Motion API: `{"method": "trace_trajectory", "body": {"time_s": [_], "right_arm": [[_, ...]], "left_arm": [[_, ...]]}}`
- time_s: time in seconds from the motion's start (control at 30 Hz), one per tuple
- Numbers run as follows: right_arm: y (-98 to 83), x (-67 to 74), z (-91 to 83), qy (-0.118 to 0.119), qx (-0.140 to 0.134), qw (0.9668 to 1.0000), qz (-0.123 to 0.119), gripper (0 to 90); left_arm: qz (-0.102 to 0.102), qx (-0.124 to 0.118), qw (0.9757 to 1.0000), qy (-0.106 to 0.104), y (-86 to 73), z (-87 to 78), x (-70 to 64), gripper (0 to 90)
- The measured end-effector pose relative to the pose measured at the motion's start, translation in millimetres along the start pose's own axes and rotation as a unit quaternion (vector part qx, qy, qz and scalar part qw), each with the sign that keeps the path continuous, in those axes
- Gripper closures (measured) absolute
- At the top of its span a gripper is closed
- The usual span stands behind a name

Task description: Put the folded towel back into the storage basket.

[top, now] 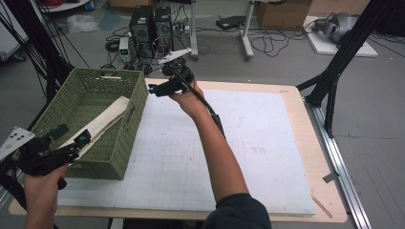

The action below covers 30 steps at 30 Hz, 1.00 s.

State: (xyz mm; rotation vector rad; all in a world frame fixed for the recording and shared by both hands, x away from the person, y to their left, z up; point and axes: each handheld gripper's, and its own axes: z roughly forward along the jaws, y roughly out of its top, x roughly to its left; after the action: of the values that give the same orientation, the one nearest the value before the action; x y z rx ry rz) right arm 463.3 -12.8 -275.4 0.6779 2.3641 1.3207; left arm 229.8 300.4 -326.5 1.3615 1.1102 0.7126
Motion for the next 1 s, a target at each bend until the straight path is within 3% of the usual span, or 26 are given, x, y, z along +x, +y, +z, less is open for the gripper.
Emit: {"method": "trace_trajectory", "body": {"time_s": [0.13,0.27,0.6,0.87,0.93,1.0], "right_arm": [[-15.1,-5.0,-27.1,-0.003,-0.001,1.0,0.006,16.5],[-32.2,-11.1,-55.5,-0.015,0.003,0.9998,0.008,16.5],[-84.5,-24.8,-124.9,-0.038,-0.004,0.9986,0.036,16.4],[-135.2,-30.6,-174.8,-0.08,-0.012,0.9946,0.066,16.4],[-148.9,-30.9,-184.2,-0.087,-0.022,0.9922,0.086,16.4],[-162.1,-31.2,-191.3,-0.093,-0.021,0.9911,0.093,16.4]], "left_arm": [[0.021,0.007,0.9994,-0.028,-0.3,9.2,-13.1,17.2],[0.02,0.008,0.9982,-0.057,-0.3,17.9,-25.7,17.4],[0.029,0.032,0.9901,-0.133,-4.8,42.8,-60.2,18.2],[0.056,0.058,0.9794,-0.185,-17.4,68.4,-94.3,18.2],[0.05,0.062,0.9742,-0.211,-20.6,74.1,-104.7,18.2],[0.061,0.068,0.9686,-0.231,-23.7,80.0,-116.6,18.7]]}}
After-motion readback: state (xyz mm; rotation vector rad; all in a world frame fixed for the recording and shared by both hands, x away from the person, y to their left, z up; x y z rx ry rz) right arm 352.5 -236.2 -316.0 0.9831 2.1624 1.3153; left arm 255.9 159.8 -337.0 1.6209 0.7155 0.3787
